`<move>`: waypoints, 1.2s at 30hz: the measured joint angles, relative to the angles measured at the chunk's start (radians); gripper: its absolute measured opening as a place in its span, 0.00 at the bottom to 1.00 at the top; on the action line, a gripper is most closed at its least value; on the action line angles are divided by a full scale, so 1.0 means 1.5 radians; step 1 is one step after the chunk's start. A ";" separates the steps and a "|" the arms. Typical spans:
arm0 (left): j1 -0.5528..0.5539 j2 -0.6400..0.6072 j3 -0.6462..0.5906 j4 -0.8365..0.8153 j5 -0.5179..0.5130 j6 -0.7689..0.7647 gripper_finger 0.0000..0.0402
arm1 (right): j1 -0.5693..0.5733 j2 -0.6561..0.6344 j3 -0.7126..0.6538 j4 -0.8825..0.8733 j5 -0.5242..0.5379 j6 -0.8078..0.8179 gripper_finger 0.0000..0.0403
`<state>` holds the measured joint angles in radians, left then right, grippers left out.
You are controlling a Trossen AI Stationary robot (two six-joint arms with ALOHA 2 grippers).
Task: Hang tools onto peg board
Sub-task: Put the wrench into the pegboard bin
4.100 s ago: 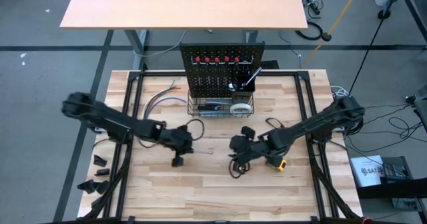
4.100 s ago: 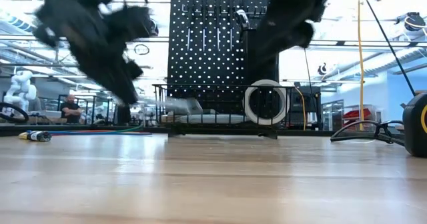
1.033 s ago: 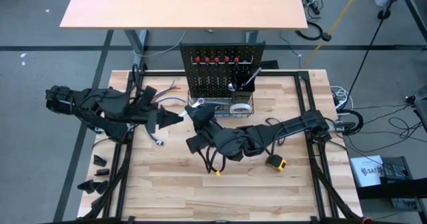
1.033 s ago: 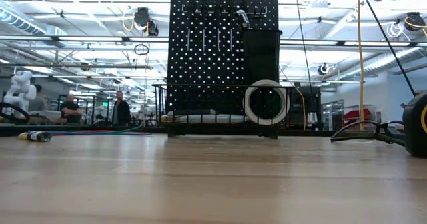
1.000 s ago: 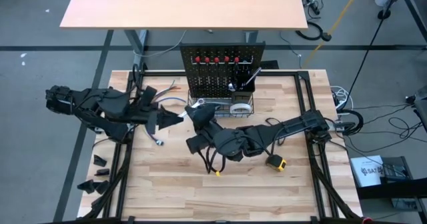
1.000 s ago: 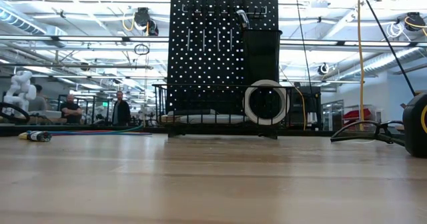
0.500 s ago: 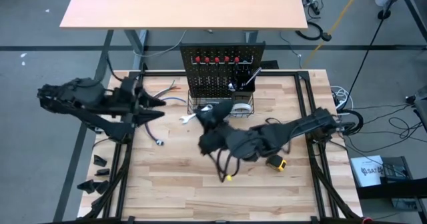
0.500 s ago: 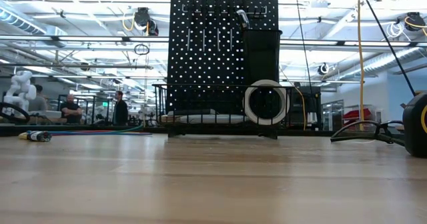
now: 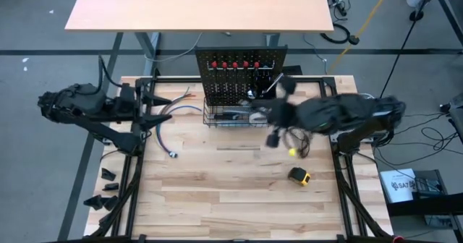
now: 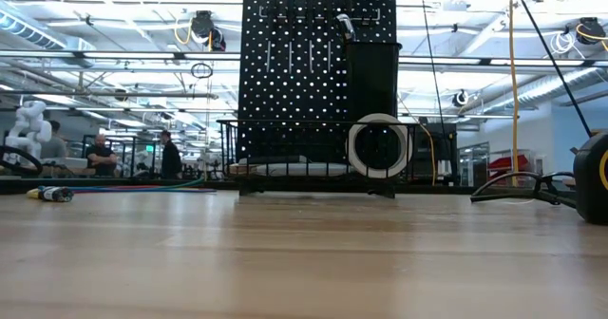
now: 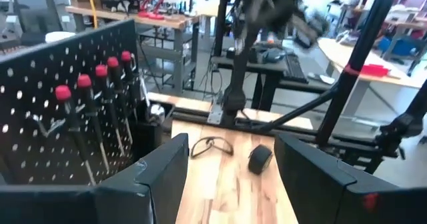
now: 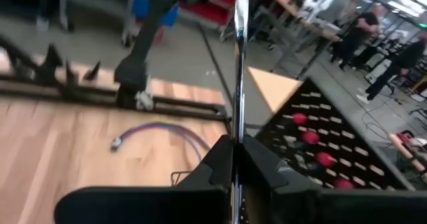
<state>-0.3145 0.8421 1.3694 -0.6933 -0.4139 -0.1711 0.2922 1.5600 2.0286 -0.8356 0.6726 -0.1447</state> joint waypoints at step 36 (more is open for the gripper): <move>0.017 -0.033 -0.473 0.592 -0.149 0.063 0.56 | -0.223 -0.345 -0.920 0.945 0.001 0.070 0.02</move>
<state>-0.2890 0.7924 0.6597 0.1942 -0.6379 -0.0773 -0.0426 1.0425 0.6491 0.5819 0.6734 -0.0399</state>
